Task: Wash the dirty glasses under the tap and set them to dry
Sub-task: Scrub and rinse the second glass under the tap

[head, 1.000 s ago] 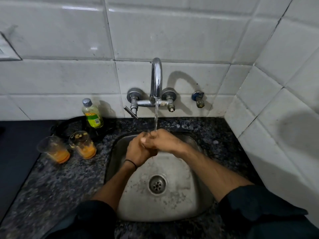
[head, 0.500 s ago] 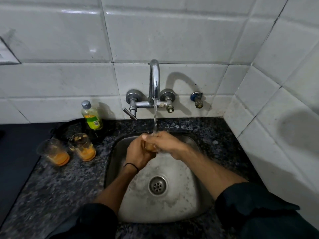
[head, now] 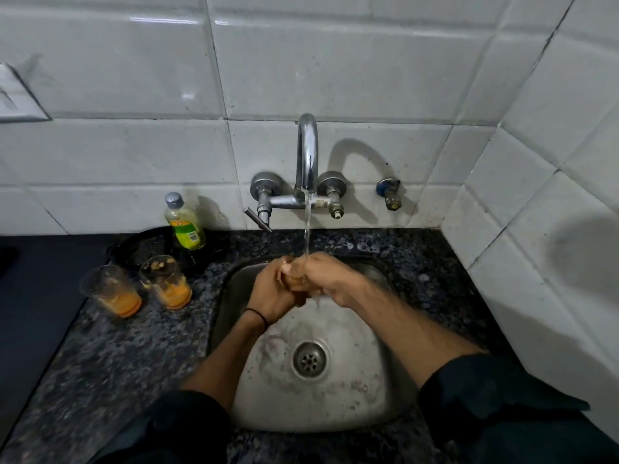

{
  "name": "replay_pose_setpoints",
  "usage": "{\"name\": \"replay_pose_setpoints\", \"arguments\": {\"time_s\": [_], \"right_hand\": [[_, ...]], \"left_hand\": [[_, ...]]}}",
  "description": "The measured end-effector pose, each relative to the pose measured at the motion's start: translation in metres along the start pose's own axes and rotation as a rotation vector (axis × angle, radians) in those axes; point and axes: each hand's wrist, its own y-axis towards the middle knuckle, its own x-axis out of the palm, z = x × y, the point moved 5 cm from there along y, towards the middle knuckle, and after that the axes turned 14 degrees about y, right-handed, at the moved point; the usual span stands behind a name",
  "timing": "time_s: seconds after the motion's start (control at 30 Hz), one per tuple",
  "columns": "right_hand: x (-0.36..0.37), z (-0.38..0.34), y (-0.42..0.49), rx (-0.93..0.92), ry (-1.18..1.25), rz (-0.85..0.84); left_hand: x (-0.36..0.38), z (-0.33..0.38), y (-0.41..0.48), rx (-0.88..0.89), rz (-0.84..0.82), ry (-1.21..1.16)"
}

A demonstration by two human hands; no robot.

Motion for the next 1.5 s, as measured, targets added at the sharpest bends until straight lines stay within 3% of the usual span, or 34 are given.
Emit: {"name": "replay_pose_setpoints", "arguments": {"time_s": [0.07,0.13,0.2,0.27,0.37,0.4,0.47,0.5,0.53,0.6,0.77,0.83,0.93,1.1,1.23,1.3,1.4,1.5], "right_hand": [[0.000,-0.001,0.002,-0.100,-0.097,0.007],[0.004,-0.004,-0.002,-0.261,-0.216,-0.019],[0.009,-0.009,-0.006,-0.378,-0.440,-0.015],[0.015,-0.014,-0.010,-0.450,-0.842,-0.031],[0.027,-0.007,-0.017,-0.514,-1.386,-0.129],[0.028,-0.004,-0.018,-0.534,-1.519,-0.148],[0.025,0.000,-0.020,-0.577,-1.698,-0.186],[0.022,0.002,-0.020,-0.580,-1.749,-0.208],[0.019,0.003,-0.020,-0.566,-1.766,-0.209],[0.018,0.005,-0.020,-0.477,-1.665,-0.159],[0.020,0.004,-0.012,-0.071,-0.952,0.132],[0.018,0.009,-0.006,0.055,-0.736,0.157],[0.025,0.018,-0.005,0.025,-0.860,0.036],[0.024,0.018,-0.012,-0.361,-1.606,-0.177],[0.025,0.009,-0.014,-0.553,-1.817,-0.199],[0.028,0.010,-0.012,-0.547,-1.748,-0.146],[0.028,0.008,-0.006,-0.357,-1.275,0.055],[0.027,0.008,-0.004,-0.185,-0.976,0.192]], "left_hand": [[0.003,-0.010,-0.001,-0.177,0.015,-0.350],[0.009,-0.017,-0.004,-0.413,-0.015,-0.887],[0.018,-0.025,-0.003,-0.619,-0.029,-1.250],[0.024,-0.031,0.001,-0.744,-0.028,-1.305],[0.031,-0.022,0.007,-0.829,-0.161,-1.230],[0.032,-0.017,0.010,-0.836,-0.198,-1.116],[0.036,-0.010,0.009,-0.961,-0.237,-1.116],[0.035,-0.004,0.008,-0.934,-0.276,-1.022],[0.038,0.002,0.003,-0.899,-0.361,-0.962],[0.039,0.001,-0.002,-0.888,-0.341,-0.976],[0.053,-0.004,-0.004,-0.906,-0.188,-1.129],[0.053,-0.005,-0.009,-0.913,-0.175,-1.095],[0.057,-0.015,-0.009,-0.929,-0.189,-1.159],[0.052,-0.033,-0.002,-0.973,-0.263,-1.110],[0.049,-0.041,0.000,-0.966,-0.319,-1.081],[0.050,-0.045,0.002,-0.922,-0.300,-1.110],[0.052,-0.042,0.003,-0.846,-0.236,-1.220],[0.054,-0.044,0.001,-0.815,-0.197,-1.257]]}}
